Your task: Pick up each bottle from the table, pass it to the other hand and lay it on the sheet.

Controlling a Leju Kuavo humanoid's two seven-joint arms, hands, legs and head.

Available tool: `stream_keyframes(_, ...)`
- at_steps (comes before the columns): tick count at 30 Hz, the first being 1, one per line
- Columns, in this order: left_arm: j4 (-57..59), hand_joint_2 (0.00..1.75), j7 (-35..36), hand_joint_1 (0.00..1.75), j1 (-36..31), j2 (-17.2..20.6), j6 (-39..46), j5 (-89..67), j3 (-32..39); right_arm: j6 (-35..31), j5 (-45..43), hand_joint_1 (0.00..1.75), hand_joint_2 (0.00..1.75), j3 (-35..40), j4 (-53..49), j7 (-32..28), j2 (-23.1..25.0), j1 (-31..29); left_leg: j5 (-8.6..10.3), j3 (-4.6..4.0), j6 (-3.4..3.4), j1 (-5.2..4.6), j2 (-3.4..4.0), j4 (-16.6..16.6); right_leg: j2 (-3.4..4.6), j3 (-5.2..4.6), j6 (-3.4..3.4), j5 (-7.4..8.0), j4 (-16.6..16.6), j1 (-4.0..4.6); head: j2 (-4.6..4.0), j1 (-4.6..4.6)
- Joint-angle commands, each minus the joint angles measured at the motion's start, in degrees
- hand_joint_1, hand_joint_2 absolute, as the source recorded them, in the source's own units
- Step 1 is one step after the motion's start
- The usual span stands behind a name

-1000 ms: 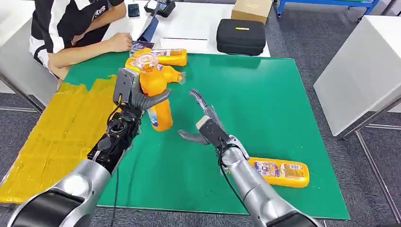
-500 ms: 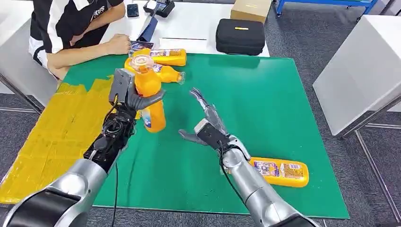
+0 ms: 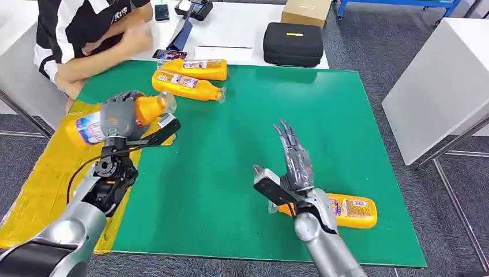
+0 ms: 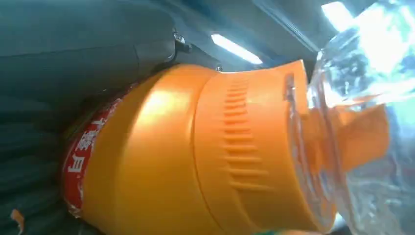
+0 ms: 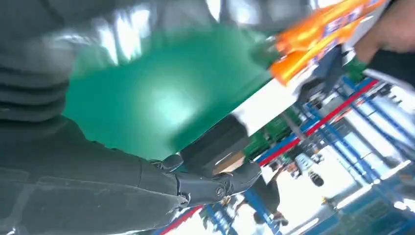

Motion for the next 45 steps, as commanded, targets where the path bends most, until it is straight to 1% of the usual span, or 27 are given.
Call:
stream_keyframes(1,10.1,1.75,7.1,1.75,-3.5,4.6,-1.8,-4.4,-5.4,0.4,1.4,0.0,0.0,-2.4,-7.5,1.1,-2.4,3.9,-0.2,0.39,0.0,0.0,0.02,0.0,0.09,0.33,-0.29,-0.18,0.0,0.02,0.0,0.0)
stream_keyframes(2,10.7,1.75,9.4,1.75,-3.6,5.6,-4.3,-4.4,-9.8,0.7,1.9,0.0,0.0,-3.0,-7.3,1.2,-2.0,3.5,-0.13,0.24,0.0,0.02,0.06,0.0,0.12,0.17,-0.22,-0.09,0.0,0.04,0.0,0.0)
stream_keyframes(3,11.0,1.75,10.1,1.75,-3.6,6.0,-5.5,-4.4,-11.6,0.9,2.0,0.0,0.0,-3.3,-7.1,1.2,-1.7,3.3,-0.29,0.48,0.0,0.03,0.05,0.1,0.16,0.38,-0.38,-0.24,0.1,0.06,0.0,0.0)
stream_keyframes(4,11.3,1.75,10.8,1.75,-3.5,6.6,-7.5,-4.4,-13.7,1.3,2.7,0.0,0.0,-4.0,-6.9,1.3,-1.4,3.0,-0.2,0.35,0.01,0.02,0.06,0.0,0.14,0.26,-0.3,-0.16,0.1,0.04,0.0,0.02)
stream_keyframes(6,12.1,1.75,11.1,1.75,-3.1,7.2,-10.1,-4.4,-15.8,1.9,3.9,0.0,0.0,-5.0,-6.9,1.3,-1.2,3.0,-0.29,0.51,0.02,0.02,0.16,0.1,0.24,0.39,-0.37,-0.22,0.1,0.03,0.0,0.0)
stream_keyframes(8,12.2,1.75,10.6,1.75,-2.4,7.6,-11.3,-4.4,-18.0,2.2,4.4,0.0,0.0,-5.4,-7.0,1.3,-1.2,3.1,-0.12,0.25,0.01,0.02,0.12,0.0,0.16,0.17,-0.22,-0.08,0.0,0.02,0.0,0.0)
stream_keyframes(10,12.0,1.75,10.6,1.75,-1.9,7.6,-10.4,-4.4,-19.0,2.1,4.7,0.0,0.0,-5.9,-7.7,1.3,-0.8,3.5,-0.43,0.71,0.02,0.03,0.13,0.1,0.23,0.61,-0.48,-0.36,0.1,0.05,0.0,0.02)
stream_keyframes(13,12.3,1.75,9.7,1.75,-1.0,7.0,-10.4,-4.4,-20.4,2.5,5.2,0.0,0.0,-6.5,-7.6,1.6,-0.5,3.3,-0.23,0.41,0.01,0.02,0.14,0.0,0.19,0.33,-0.3,-0.17,0.0,0.03,0.0,0.0)
stream_keyframes(14,12.4,1.75,9.6,1.75,-0.9,6.8,-10.8,-4.4,-20.8,2.8,5.3,0.0,0.0,-6.5,-7.2,1.7,-0.4,2.9,-0.56,0.88,0.01,0.04,0.16,0.2,0.28,0.76,-0.58,-0.47,0.2,0.06,0.0,0.0)
stream_keyframes(16,12.4,1.75,9.6,1.75,-0.9,6.8,-10.8,-4.4,-20.8,2.8,5.3,0.0,0.0,-6.5,-7.2,1.7,-0.4,2.9,-0.17,0.34,0.0,0.01,0.13,0.0,0.17,0.27,-0.24,-0.12,0.0,0.02,0.0,0.0)
stream_keyframes(20,12.5,1.75,9.2,1.75,-0.7,6.6,-11.1,-4.3,-20.6,3.1,5.5,0.0,0.0,-6.5,-6.5,1.7,-0.1,2.2,-0.37,0.58,0.02,0.04,0.12,0.1,0.21,0.5,-0.44,-0.3,0.1,0.06,0.0,0.0)
stream_keyframes(21,12.5,1.75,8.8,1.75,-0.6,6.5,-11.1,-4.1,-20.3,3.2,5.6,0.0,0.0,-6.6,-6.2,1.7,0.1,2.0,-0.18,0.31,0.01,0.04,0.14,0.0,0.19,0.24,-0.28,-0.12,0.0,0.05,0.0,0.0)
stream_keyframes(24,12.4,1.75,6.5,1.75,-0.2,5.9,-10.5,-4.2,-19.8,3.6,6.2,0.0,0.0,-6.9,-5.4,1.5,0.6,1.8,-0.43,0.67,0.02,0.04,0.17,0.2,0.27,0.56,-0.5,-0.34,0.2,0.06,0.0,0.0)
stream_keyframes(25,12.1,1.75,6.4,1.75,0.1,5.6,-9.6,-4.2,-19.6,3.9,6.7,0.0,0.0,-6.7,-5.0,1.5,0.5,1.9,-0.15,0.29,0.01,0.03,0.12,0.0,0.16,0.24,-0.24,-0.09,0.0,0.04,0.0,0.0)
stream_keyframes(26,12.4,1.75,6.4,0.24,0.2,5.4,-8.7,-4.4,-19.1,4.1,7.5,0.0,0.0,-6.9,-4.9,1.6,0.7,1.9,-0.31,0.51,0.02,0.04,0.11,0.1,0.19,0.45,-0.39,-0.25,0.1,0.05,0.0,0.0)
stream_keyframes(27,12.2,1.75,6.6,0.0,0.5,5.0,-7.0,-4.2,-18.2,4.5,9.5,0.0,0.0,-6.2,-4.6,1.9,0.3,2.1,-0.21,0.38,0.02,0.03,0.08,0.0,0.14,0.33,-0.31,-0.17,0.0,0.04,0.0,0.0)
stream_keyframes(28,12.3,1.75,6.5,0.0,0.5,4.7,-6.5,-4.0,-17.6,4.2,11.1,0.0,0.0,-5.4,-4.7,1.7,-0.1,2.3,-0.13,0.26,0.02,0.03,0.08,0.0,0.11,0.21,-0.24,-0.1,0.0,0.03,0.0,0.0)
stream_keyframes(30,11.8,1.75,5.1,0.0,0.6,3.7,-3.3,-2.3,-14.8,4.0,12.9,0.0,0.0,-4.4,-5.5,0.5,-0.7,3.0,-0.42,0.68,0.04,0.05,0.07,0.1,0.17,0.62,-0.47,-0.36,0.1,0.07,0.0,-0.02)
stream_keyframes(32,11.8,1.75,5.2,0.0,0.4,3.5,-3.5,-2.3,-14.8,4.0,12.9,0.0,0.0,-4.4,-5.6,0.5,-0.7,3.1,-0.14,0.28,0.02,0.04,0.04,0.0,0.08,0.25,-0.21,-0.11,0.0,0.04,0.0,0.0)
stream_keyframes(34,11.6,1.75,4.8,0.0,0.5,3.3,-2.7,-2.2,-14.2,4.0,14.0,0.0,0.0,-3.9,-6.3,0.3,-1.3,3.6,-0.2,0.37,0.02,0.04,0.02,0.0,0.07,0.35,-0.27,-0.18,0.0,0.05,0.0,0.0)
stream_keyframes(37,10.9,1.75,0.6,0.0,0.3,1.8,-0.5,2.0,-9.6,4.2,16.9,0.0,0.0,-3.4,-8.3,1.1,-2.5,5.0,-0.18,0.33,0.02,0.05,-0.01,0.0,0.04,0.31,-0.27,-0.17,0.0,0.05,0.0,0.02)
stream_keyframes(39,9.9,1.75,-6.4,0.0,0.4,0.0,-1.3,10.6,-1.6,4.4,18.1,0.0,0.0,-4.1,-12.1,1.5,-3.9,7.1,-0.29,0.46,0.03,0.05,-0.1,0.1,-0.03,0.46,-0.35,-0.3,0.1,0.06,0.0,0.0)
stream_keyframes(40,9.3,1.75,-10.3,0.0,0.4,-1.0,-2.5,15.7,2.7,4.9,17.9,0.0,1.75,-4.7,-13.4,1.5,-4.5,7.8,-0.18,0.28,0.03,0.03,-0.16,0.1,-0.11,0.3,-0.28,-0.22,0.1,0.04,0.0,0.02)
stream_keyframes(41,9.1,1.75,-14.7,0.0,0.0,-1.7,-5.0,20.7,6.8,5.9,17.0,0.0,1.75,-5.3,-15.0,1.0,-5.3,8.5,-0.32,0.48,0.04,0.03,-0.21,0.1,-0.13,0.51,-0.38,-0.36,0.1,0.05,0.0,-0.02)
stream_keyframes(43,8.4,1.75,-23.1,0.0,-1.0,-3.4,-14.1,34.0,17.6,8.7,15.7,0.0,1.75,-6.0,-17.6,-0.4,-6.8,9.8,-0.14,0.2,0.03,0.03,-0.14,0.1,-0.11,0.21,-0.24,-0.18,0.0,0.03,0.0,0.0)
stream_keyframes(44,8.5,1.75,-27.9,0.0,-1.7,-3.9,-24.8,43.5,24.8,10.4,16.1,0.0,1.75,-5.5,-18.4,-1.0,-7.7,10.2,-0.09,0.12,0.04,0.0,-0.13,0.0,-0.11,0.13,-0.2,-0.13,0.0,0.01,0.0,0.0)
stream_keyframes(45,8.3,1.75,-31.2,0.0,-1.8,-4.0,-31.8,48.3,28.2,11.6,16.0,0.0,1.75,-5.1,-18.5,-1.4,-8.2,10.3,-0.28,0.34,0.06,0.01,-0.23,0.2,-0.16,0.36,-0.33,-0.33,0.2,0.02,0.0,0.0)
